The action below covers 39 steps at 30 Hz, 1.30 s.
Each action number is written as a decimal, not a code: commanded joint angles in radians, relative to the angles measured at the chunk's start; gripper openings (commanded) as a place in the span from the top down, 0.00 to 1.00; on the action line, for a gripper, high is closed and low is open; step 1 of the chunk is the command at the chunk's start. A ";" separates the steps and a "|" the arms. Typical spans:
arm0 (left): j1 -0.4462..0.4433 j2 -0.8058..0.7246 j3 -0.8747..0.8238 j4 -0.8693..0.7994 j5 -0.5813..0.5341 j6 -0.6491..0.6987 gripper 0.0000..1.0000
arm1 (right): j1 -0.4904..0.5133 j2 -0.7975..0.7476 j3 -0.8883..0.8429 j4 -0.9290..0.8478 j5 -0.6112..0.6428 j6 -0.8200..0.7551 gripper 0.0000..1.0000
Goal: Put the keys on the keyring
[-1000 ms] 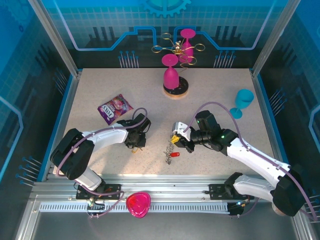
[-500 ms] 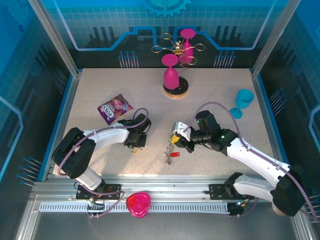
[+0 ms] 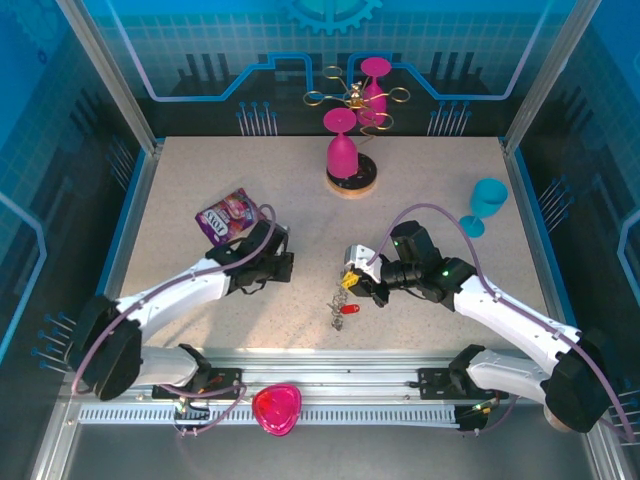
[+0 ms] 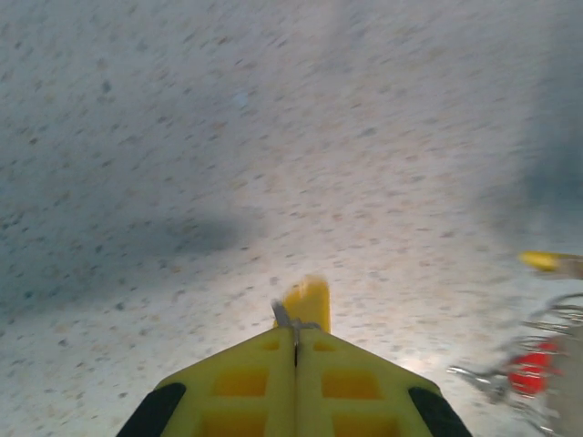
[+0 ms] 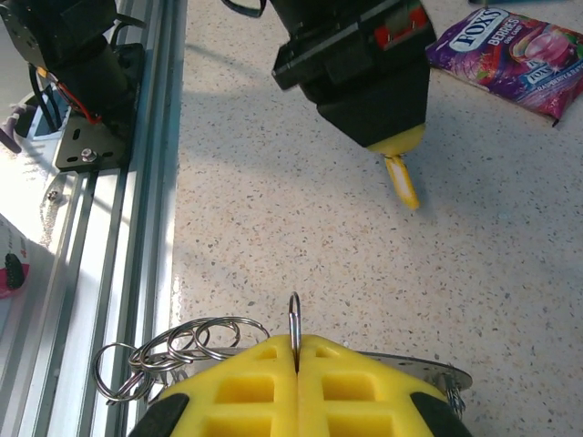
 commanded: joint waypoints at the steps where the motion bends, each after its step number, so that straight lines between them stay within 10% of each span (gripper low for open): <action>1: 0.000 -0.085 -0.041 0.161 0.151 0.028 1.00 | 0.006 0.007 0.039 0.003 -0.042 -0.013 1.00; 19: 0.002 -0.099 0.152 -0.039 0.243 -0.528 1.00 | 0.036 0.035 0.023 0.177 0.007 -0.024 1.00; 39: 0.005 -0.113 0.120 0.041 0.383 -0.696 1.00 | 0.053 0.138 0.028 0.407 -0.043 0.062 1.00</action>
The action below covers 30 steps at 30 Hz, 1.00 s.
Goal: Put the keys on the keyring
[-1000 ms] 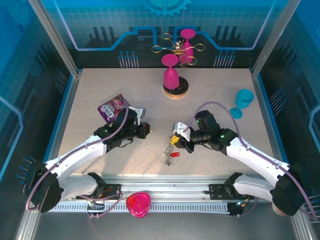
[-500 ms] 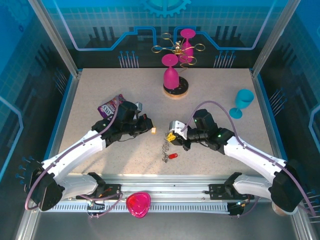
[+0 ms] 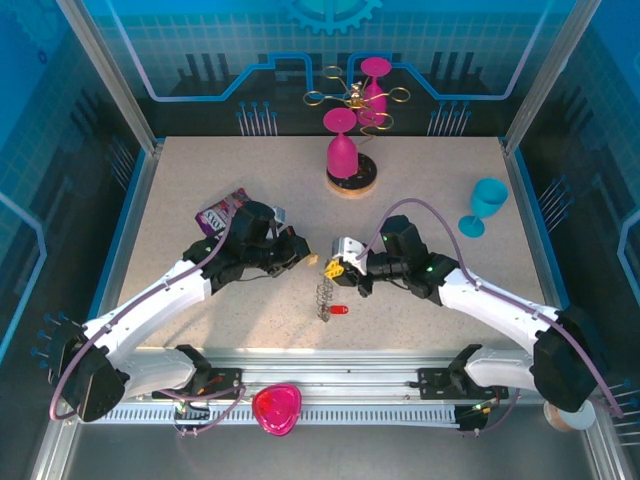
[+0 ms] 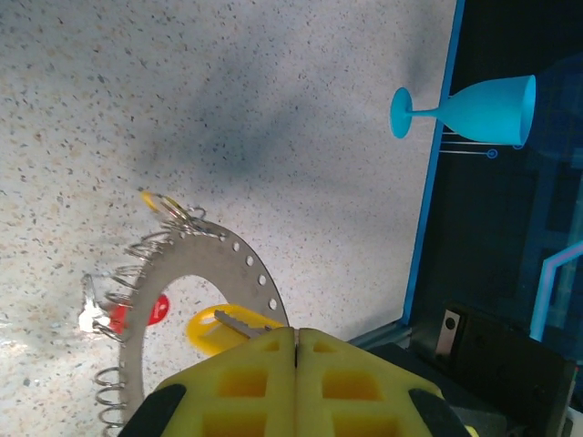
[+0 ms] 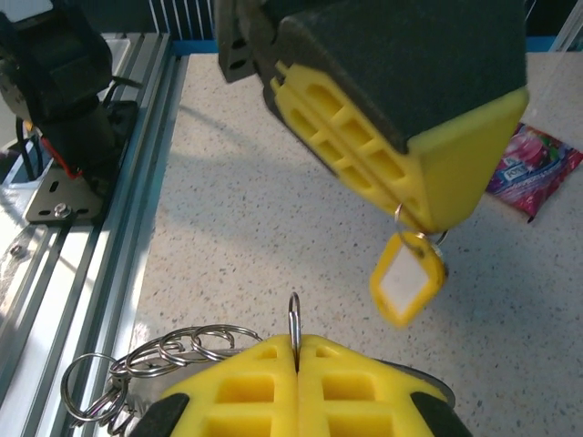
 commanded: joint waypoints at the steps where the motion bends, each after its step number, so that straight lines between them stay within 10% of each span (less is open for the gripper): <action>1: 0.006 -0.013 -0.019 0.038 0.055 -0.046 1.00 | 0.016 0.010 0.018 0.121 -0.019 0.039 1.00; 30: 0.027 -0.044 -0.075 0.127 0.153 -0.097 1.00 | 0.006 -0.021 -0.020 0.160 0.042 0.048 1.00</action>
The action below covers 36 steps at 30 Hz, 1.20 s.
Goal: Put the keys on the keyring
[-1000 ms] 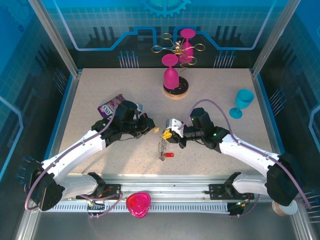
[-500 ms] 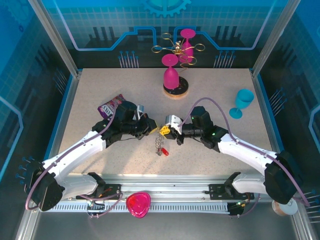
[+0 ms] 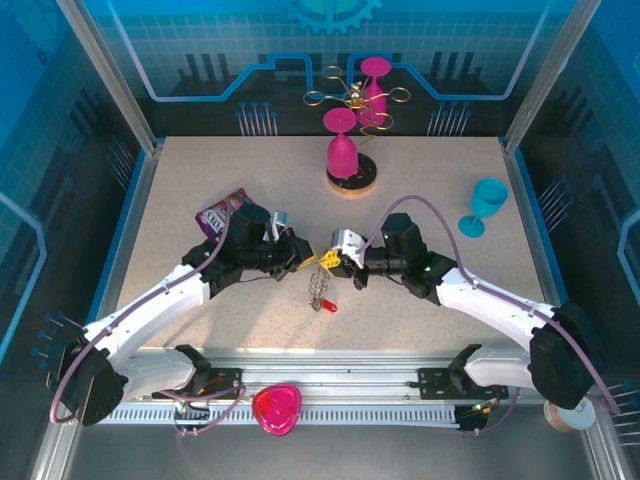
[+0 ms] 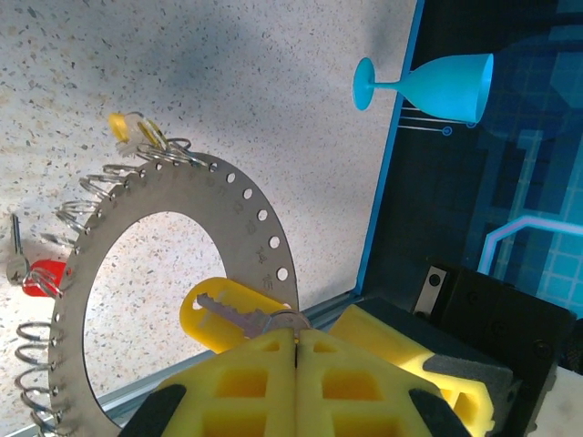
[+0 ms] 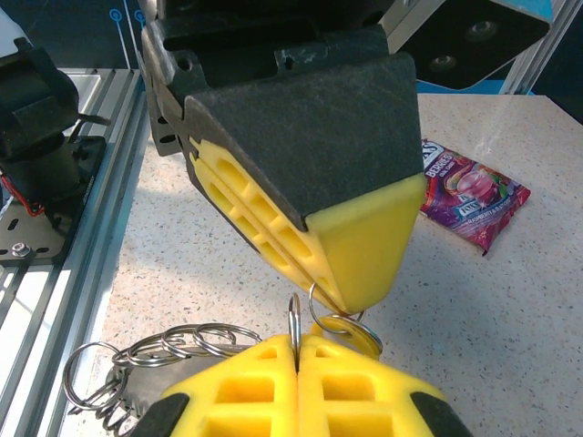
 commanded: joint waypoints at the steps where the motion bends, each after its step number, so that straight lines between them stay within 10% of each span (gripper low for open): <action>1: 0.008 -0.022 -0.015 0.025 0.034 -0.014 1.00 | 0.007 -0.028 -0.011 0.042 0.006 0.010 1.00; 36: 0.014 -0.038 -0.065 0.096 0.050 -0.055 1.00 | -0.033 -0.049 -0.060 0.213 0.064 0.154 1.00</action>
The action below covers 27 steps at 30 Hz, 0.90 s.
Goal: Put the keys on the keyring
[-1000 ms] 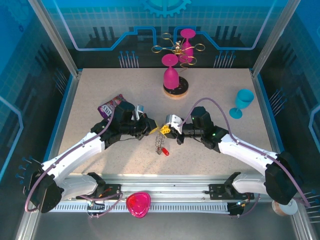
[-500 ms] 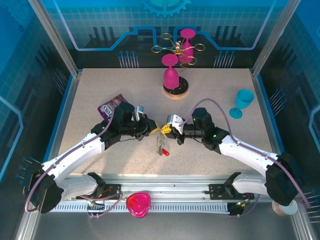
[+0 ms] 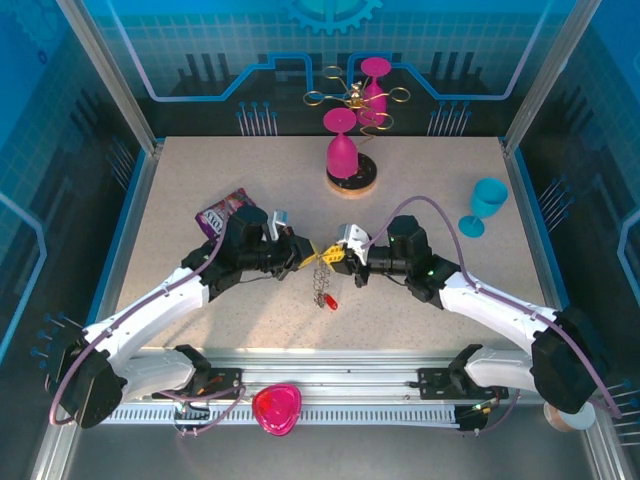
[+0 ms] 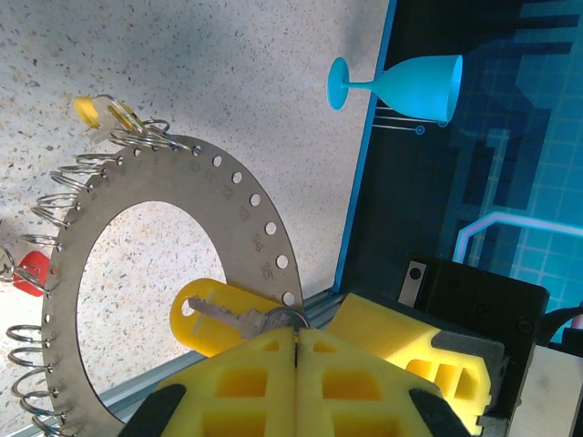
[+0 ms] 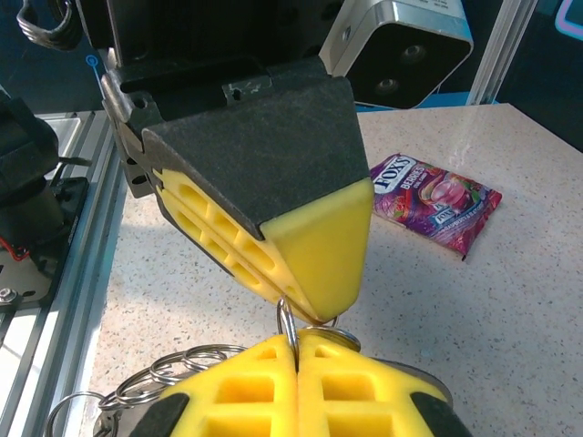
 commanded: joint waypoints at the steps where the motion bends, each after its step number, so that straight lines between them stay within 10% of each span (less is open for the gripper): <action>1: 0.009 -0.024 -0.025 0.009 0.028 -0.023 1.00 | -0.017 -0.024 -0.014 0.102 0.036 0.036 1.00; 7: 0.011 -0.025 -0.041 0.042 0.032 -0.050 0.99 | -0.019 -0.025 -0.024 0.134 0.038 0.057 1.00; 19: 0.026 -0.060 -0.051 0.044 -0.005 -0.036 0.55 | -0.019 -0.014 -0.034 0.164 0.030 0.077 1.00; 27: 0.034 -0.175 0.000 -0.101 -0.182 0.404 0.45 | -0.020 -0.012 -0.029 0.130 0.015 0.064 1.00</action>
